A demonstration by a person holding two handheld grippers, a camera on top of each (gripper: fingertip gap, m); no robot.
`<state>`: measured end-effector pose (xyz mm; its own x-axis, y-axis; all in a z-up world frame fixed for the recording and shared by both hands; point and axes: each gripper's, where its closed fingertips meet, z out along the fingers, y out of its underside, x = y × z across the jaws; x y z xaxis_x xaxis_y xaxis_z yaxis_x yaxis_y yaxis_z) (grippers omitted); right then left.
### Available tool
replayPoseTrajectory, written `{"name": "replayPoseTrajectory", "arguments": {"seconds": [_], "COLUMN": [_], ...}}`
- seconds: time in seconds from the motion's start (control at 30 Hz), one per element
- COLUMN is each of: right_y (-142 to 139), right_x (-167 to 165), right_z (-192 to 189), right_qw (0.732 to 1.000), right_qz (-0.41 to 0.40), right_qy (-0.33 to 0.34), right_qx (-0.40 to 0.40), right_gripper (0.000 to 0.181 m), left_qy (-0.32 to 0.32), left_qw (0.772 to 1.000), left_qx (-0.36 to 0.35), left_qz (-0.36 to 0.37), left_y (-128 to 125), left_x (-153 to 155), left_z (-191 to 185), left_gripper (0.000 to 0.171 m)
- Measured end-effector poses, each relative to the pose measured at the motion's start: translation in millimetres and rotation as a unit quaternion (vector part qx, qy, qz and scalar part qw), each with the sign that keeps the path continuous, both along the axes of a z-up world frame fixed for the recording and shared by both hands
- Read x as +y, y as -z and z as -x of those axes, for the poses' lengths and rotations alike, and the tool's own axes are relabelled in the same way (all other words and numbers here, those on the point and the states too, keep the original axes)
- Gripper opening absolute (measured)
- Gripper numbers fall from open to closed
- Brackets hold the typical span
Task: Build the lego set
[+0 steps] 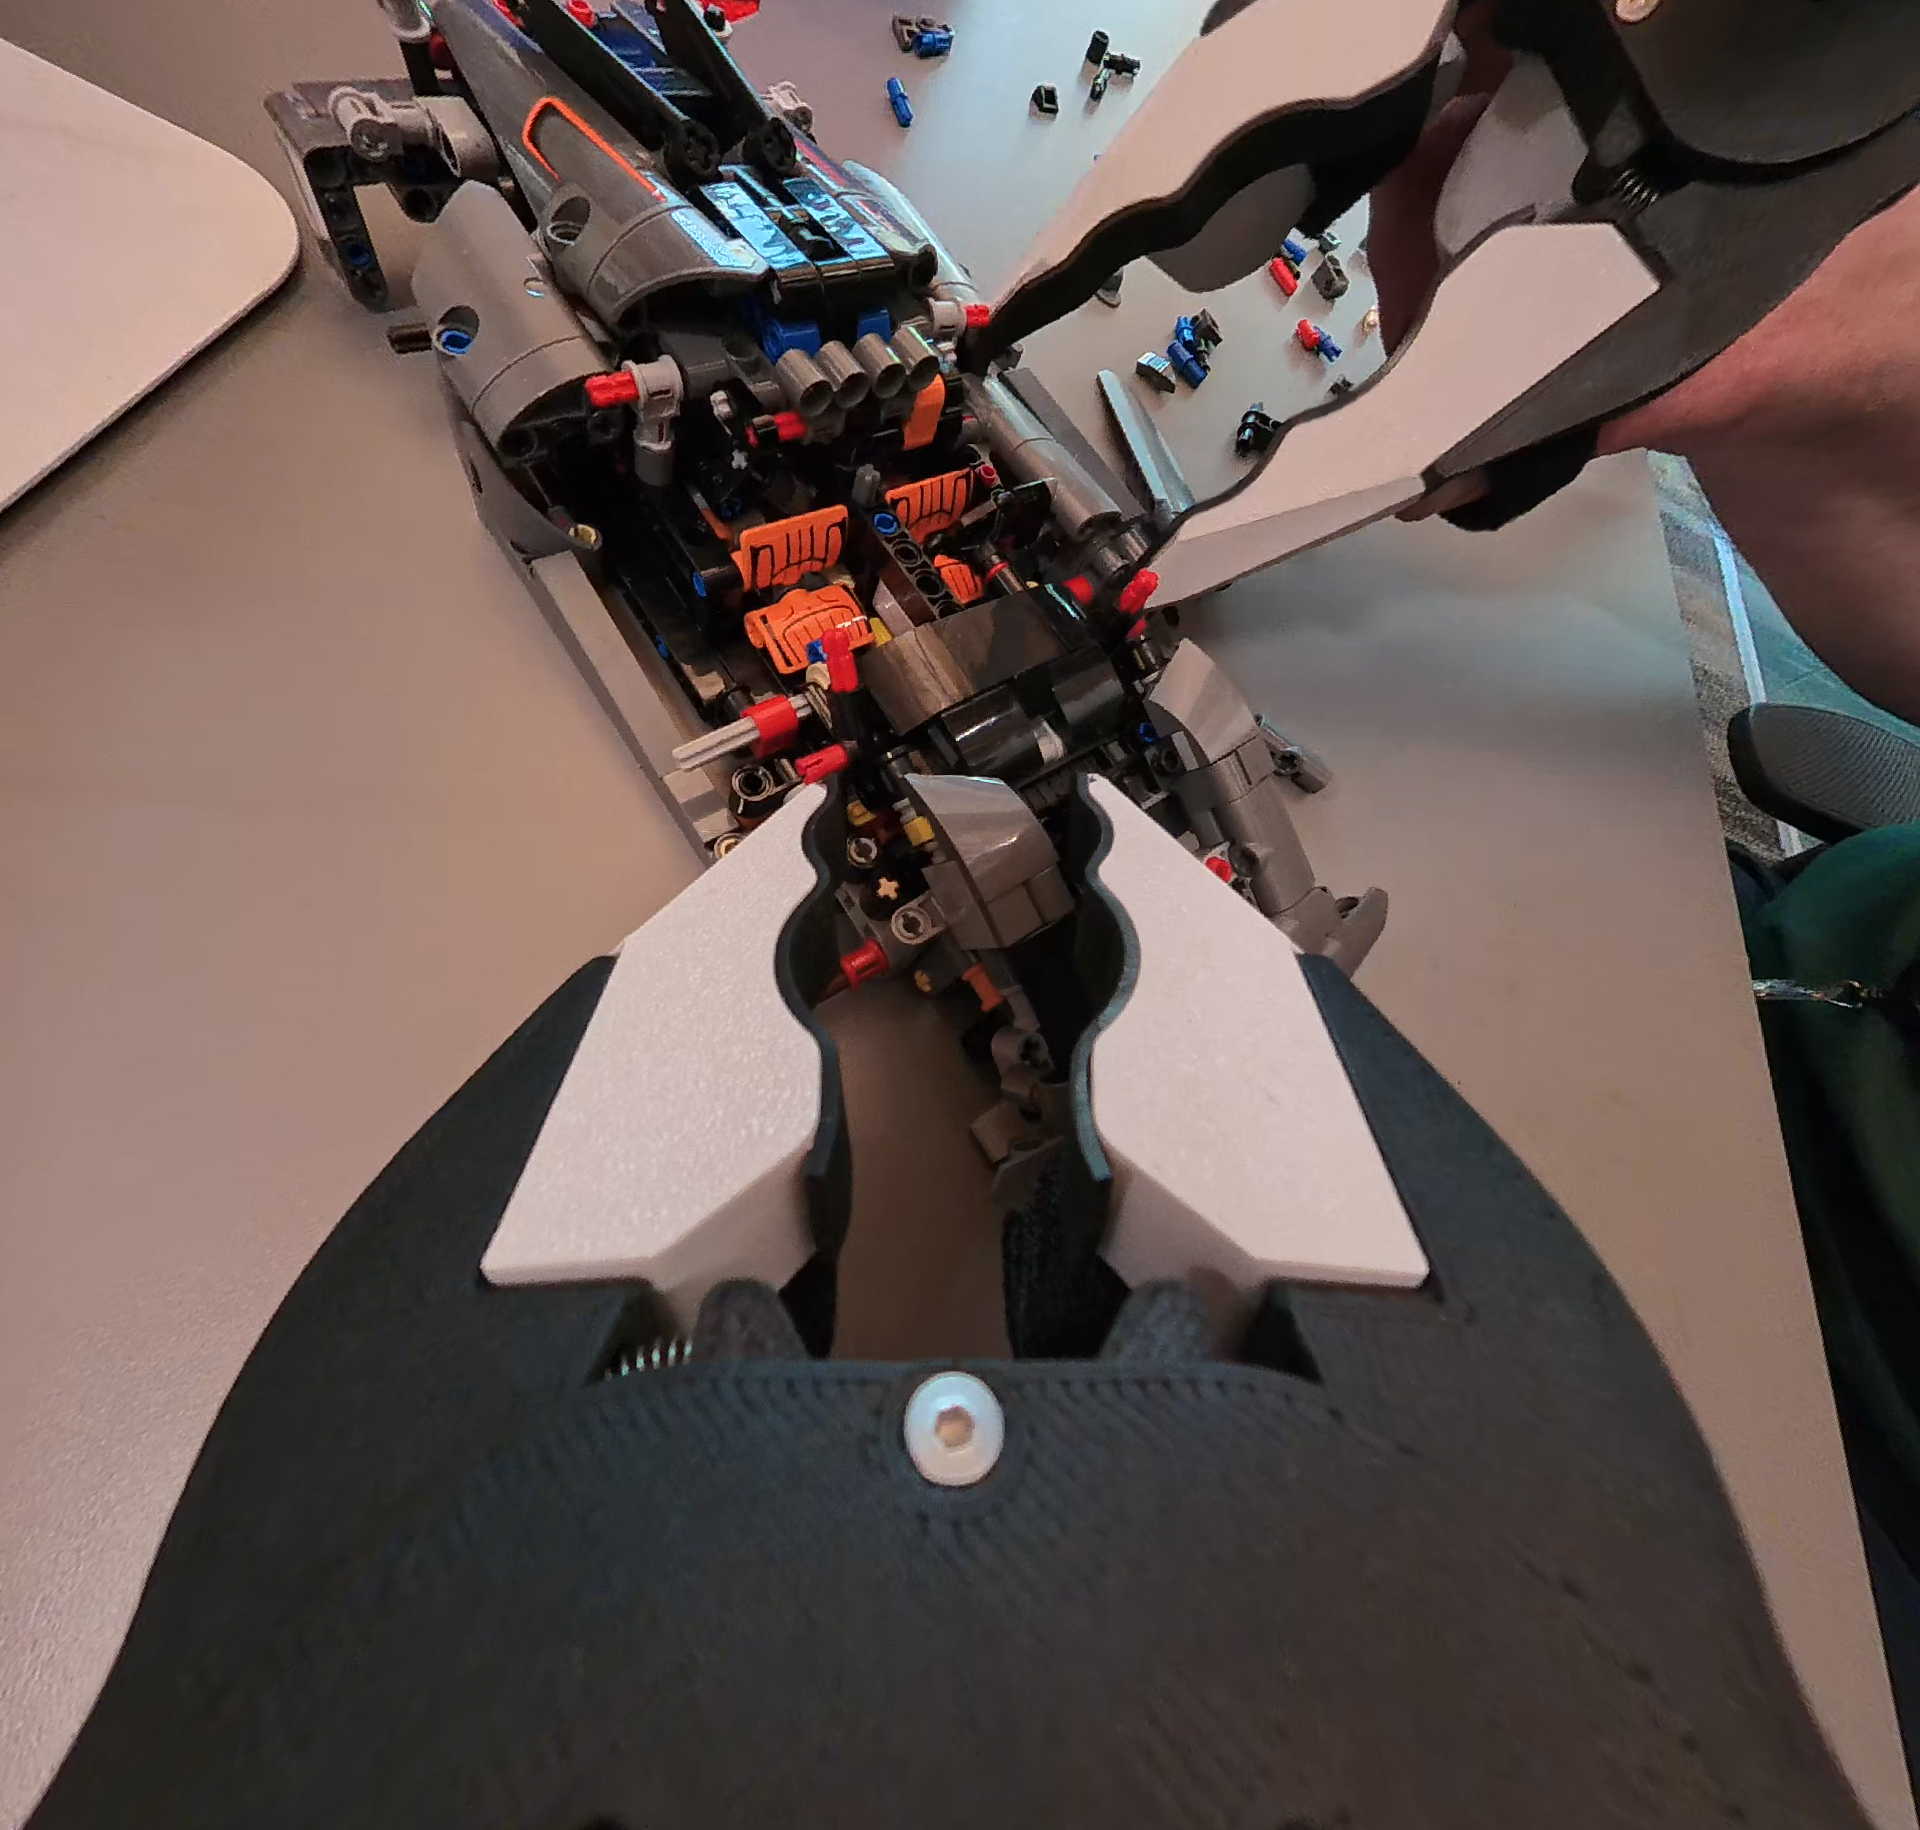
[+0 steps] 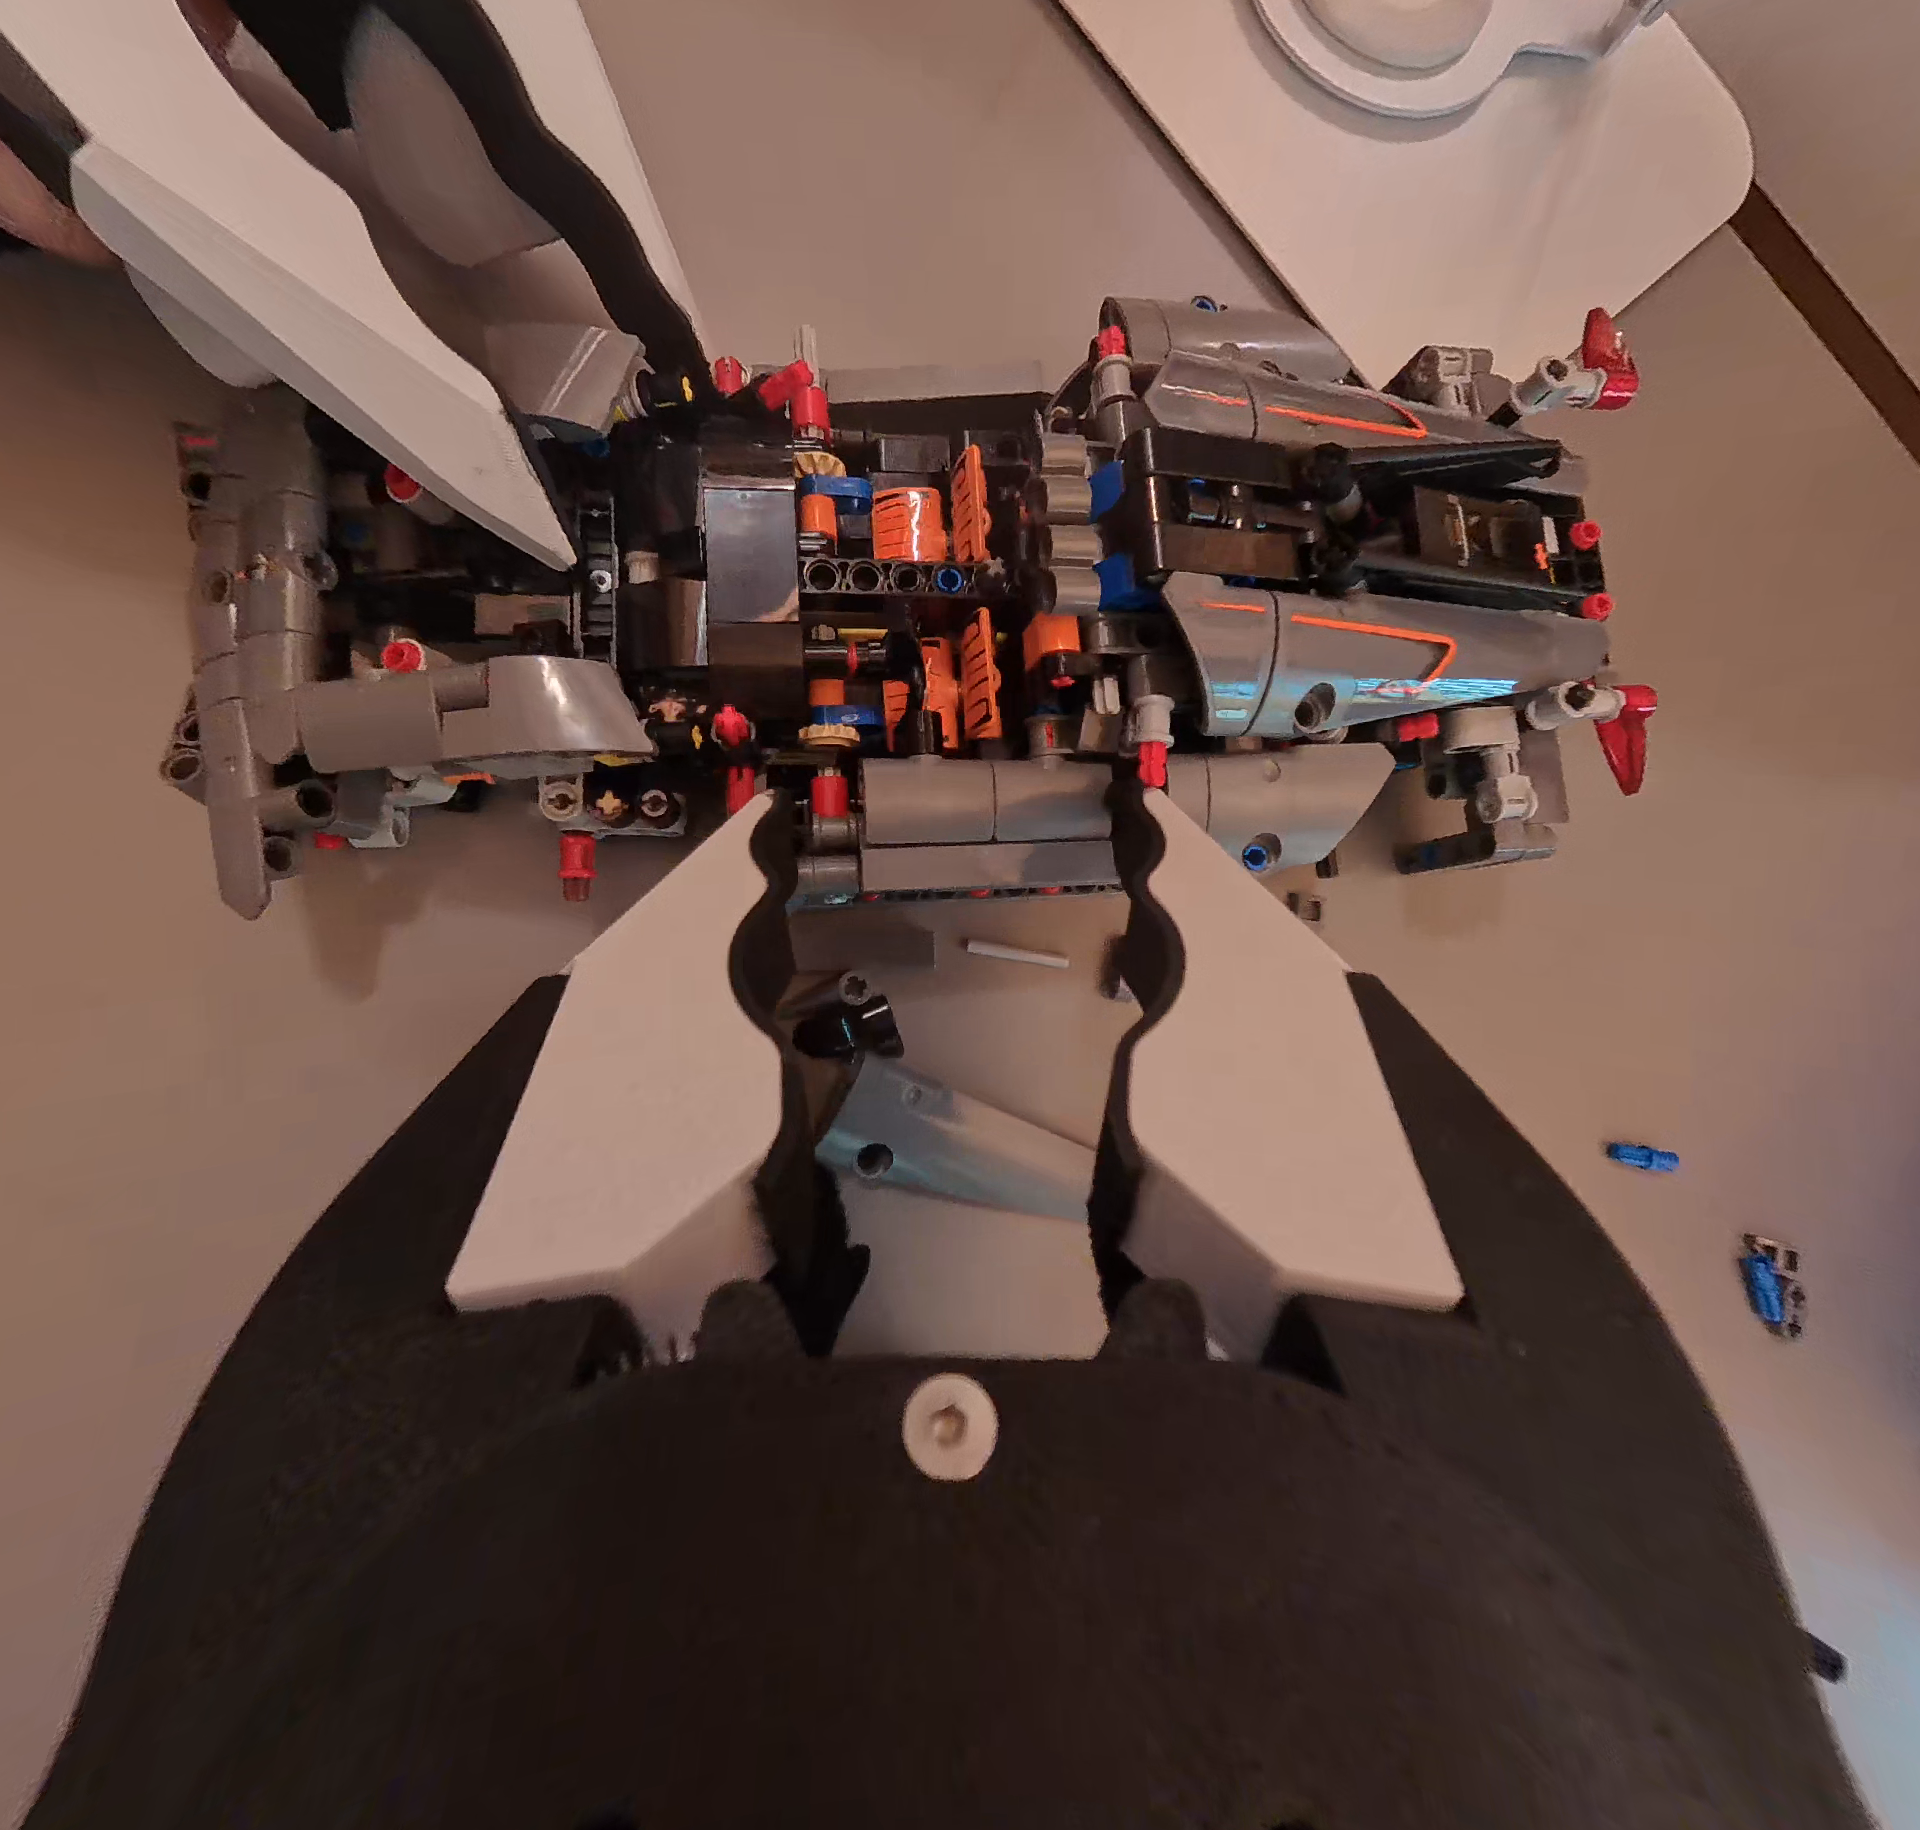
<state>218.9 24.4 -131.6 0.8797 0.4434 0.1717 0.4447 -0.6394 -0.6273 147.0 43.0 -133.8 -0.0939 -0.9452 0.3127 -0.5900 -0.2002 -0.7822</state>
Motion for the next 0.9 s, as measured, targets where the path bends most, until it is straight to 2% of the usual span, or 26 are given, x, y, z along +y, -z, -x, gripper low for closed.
{"name": "replayPoseTrajectory", "arguments": {"seconds": [0.23,0.63,0.9], "right_y": [-1.8,3.3,1.0], "right_x": [-0.2,1.2,-2.3], "right_z": [1.1,-2.1,-0.9], "right_qw": [0.997,0.999,0.998], "right_qz": [-0.032,-0.008,-0.015], "right_qy": [-0.014,0.01,0.002], "right_qx": [-0.073,-0.04,-0.063], "right_gripper": [0.056,0.059,0.054], "left_qy": [0.0,0.0,0.004], "left_qw": [1.0,1.0,1.0], "left_qx": [0.001,0.002,0.003], "left_qz": [-0.001,-0.002,-0.002], "left_y": [0.0,-0.1,-0.2], "left_x": [0.0,0.0,-1.9], "left_z": [0.3,0.3,-0.1], "left_gripper": [0.04,0.04,0.04]}}
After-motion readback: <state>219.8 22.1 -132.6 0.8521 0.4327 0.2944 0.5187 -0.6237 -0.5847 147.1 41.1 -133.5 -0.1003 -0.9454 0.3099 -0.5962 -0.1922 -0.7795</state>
